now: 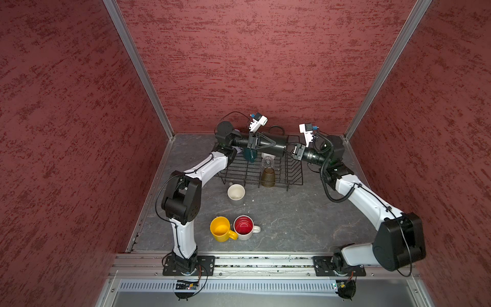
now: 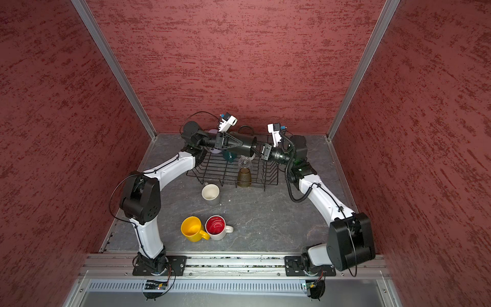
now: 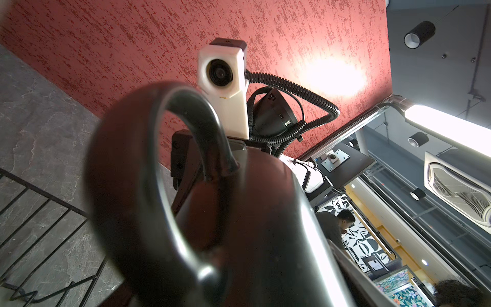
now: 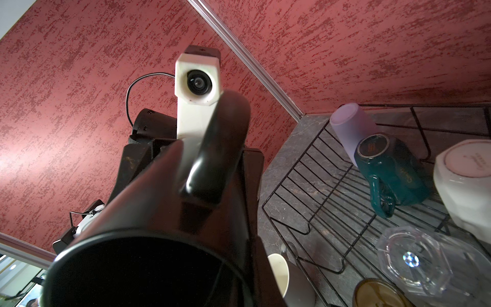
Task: Load the cups into the dish rack
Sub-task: 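Open the right gripper and draw it back while the left gripper holds the black mug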
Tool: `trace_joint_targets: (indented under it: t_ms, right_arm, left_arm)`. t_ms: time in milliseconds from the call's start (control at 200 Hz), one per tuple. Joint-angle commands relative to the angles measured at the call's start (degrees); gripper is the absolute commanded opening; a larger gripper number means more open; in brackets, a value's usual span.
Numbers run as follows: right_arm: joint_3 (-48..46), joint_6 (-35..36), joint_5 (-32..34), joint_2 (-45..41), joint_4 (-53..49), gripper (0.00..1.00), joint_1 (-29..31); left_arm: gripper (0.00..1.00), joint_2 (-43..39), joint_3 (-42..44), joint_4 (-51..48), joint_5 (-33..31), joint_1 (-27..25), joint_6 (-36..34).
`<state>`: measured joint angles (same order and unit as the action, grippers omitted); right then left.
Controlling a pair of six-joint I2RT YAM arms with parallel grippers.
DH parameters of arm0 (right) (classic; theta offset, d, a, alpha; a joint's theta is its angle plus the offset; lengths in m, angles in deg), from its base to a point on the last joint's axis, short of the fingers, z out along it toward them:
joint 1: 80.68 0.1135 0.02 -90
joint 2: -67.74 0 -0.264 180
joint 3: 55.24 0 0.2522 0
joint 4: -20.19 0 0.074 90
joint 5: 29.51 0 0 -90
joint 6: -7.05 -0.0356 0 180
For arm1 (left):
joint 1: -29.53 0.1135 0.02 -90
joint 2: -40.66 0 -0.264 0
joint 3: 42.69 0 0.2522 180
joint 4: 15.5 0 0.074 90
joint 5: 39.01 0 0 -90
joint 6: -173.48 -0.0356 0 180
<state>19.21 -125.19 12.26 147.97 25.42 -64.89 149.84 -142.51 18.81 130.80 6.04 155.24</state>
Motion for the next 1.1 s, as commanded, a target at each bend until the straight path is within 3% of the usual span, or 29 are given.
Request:
trace_joint_targets:
  t_ms: [0,160,245,366,581,731,942,1097]
  right_arm:
    - [0.1,1.6,1.3,-2.3,1.6,0.00,0.2]
    - [0.1,1.6,0.9,-2.4,1.9,0.00,0.2]
    - [0.2,2.0,1.3,-2.8,1.1,0.00,0.2]
    - [0.5,3.8,4.0,-3.8,-2.8,0.15,0.1]
    - [1.1,5.6,10.4,-5.8,-9.5,0.30,-0.9]
    - [0.8,5.6,14.5,-7.0,-13.1,0.39,-1.8]
    - [-0.7,6.4,25.2,-11.0,-21.5,0.56,-3.4]
    - [-3.7,6.6,31.1,-14.8,-24.0,0.66,-4.6]
  left_arm:
    - [0.22,0.5,-1.9,0.8,-1.6,-0.2,0.7]
    - [0.23,0.6,-2.2,0.0,-1.5,-0.1,0.3]
    - [0.15,0.7,-2.4,-0.1,-1.6,-0.1,0.1]
    - [0.00,0.9,-3.0,-1.6,-2.1,0.1,-0.7]
    - [0.00,0.3,-4.3,-14.1,-3.6,0.1,-9.8]
    - [0.00,-0.7,-6.2,-30.2,-5.7,0.2,-21.1]
    - [0.00,0.9,-15.9,-63.4,-14.7,0.0,-43.2]
    - [0.00,4.8,-23.2,-74.1,-20.1,-0.1,-49.1]
